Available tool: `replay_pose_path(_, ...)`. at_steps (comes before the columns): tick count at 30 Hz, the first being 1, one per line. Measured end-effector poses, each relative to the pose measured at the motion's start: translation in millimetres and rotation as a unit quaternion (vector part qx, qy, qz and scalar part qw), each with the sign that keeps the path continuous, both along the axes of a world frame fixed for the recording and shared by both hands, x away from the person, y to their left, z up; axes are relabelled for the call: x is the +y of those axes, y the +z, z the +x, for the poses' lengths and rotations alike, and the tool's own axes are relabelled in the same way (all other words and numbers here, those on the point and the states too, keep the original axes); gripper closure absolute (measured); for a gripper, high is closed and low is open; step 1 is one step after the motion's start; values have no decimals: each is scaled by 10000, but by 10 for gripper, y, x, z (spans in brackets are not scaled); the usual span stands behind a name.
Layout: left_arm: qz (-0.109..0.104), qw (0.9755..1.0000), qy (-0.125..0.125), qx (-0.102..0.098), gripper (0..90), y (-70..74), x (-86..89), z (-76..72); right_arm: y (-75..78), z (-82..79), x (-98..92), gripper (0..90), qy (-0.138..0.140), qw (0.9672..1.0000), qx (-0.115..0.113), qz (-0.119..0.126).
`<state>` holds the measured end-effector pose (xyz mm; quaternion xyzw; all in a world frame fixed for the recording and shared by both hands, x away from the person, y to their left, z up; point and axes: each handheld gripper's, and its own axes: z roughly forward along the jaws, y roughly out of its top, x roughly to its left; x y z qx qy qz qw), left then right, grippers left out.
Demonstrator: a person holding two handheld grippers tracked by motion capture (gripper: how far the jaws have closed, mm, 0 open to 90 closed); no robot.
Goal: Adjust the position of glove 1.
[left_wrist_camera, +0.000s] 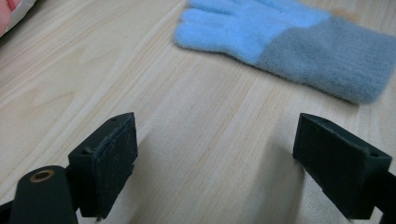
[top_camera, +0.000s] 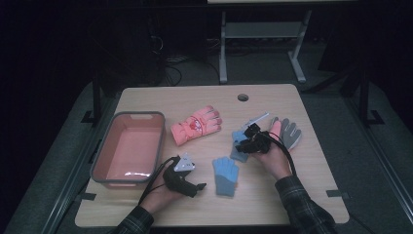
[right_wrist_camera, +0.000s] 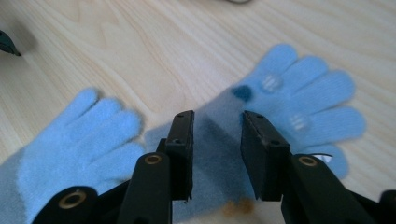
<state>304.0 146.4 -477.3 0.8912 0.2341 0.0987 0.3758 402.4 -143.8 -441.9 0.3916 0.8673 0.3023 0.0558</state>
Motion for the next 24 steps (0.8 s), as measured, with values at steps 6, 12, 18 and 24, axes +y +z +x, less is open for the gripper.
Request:
replay_pose_path(6,-36,10000,16,3,134,-3,-4,-3,-89,22,28,666,99,9999,122,-70)
replay_pose_path(12,-82,10000,37,10,134,-7,-9,-6,-130,8,14,829,186,9996,186,90)
replay_pose_path(18,-38,10000,17,7,134,-3,-4,-3,-113,-12,24,888,223,9997,116,65)
replay_pose_path(24,-30,10000,13,10,134,-1,-3,-2,-4,-31,-54,900,170,9996,18,217)
